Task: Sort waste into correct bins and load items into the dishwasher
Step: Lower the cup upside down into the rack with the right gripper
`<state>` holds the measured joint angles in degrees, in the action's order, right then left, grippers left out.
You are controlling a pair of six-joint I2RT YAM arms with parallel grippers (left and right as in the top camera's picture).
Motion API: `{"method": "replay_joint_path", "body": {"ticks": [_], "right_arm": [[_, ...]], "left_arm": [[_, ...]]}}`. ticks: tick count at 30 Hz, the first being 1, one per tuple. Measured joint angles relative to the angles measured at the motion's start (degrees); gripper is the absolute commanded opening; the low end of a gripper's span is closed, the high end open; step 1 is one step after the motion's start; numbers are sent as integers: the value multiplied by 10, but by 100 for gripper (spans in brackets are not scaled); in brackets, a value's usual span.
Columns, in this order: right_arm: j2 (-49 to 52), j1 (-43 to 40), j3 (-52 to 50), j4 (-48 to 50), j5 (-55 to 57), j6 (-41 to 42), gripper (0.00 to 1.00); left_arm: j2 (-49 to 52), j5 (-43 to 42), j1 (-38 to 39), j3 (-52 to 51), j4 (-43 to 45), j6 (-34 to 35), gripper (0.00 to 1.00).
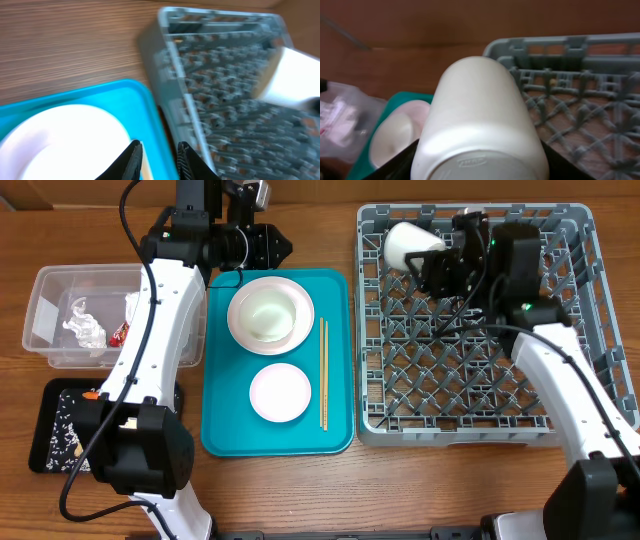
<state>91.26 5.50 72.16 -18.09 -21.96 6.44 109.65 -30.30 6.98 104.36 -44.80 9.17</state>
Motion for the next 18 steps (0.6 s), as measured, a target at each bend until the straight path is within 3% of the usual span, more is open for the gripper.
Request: {"method": "replay_joint_path", "body": {"ticks": [8,18], "right_arm": [[0,0,180,-161,137,-14,44],[11,19,194,-205,214,-28,44]], "left_arm": [[0,94,0,0,-11,12,30],[0,192,0,0,-50,32,31]]}}
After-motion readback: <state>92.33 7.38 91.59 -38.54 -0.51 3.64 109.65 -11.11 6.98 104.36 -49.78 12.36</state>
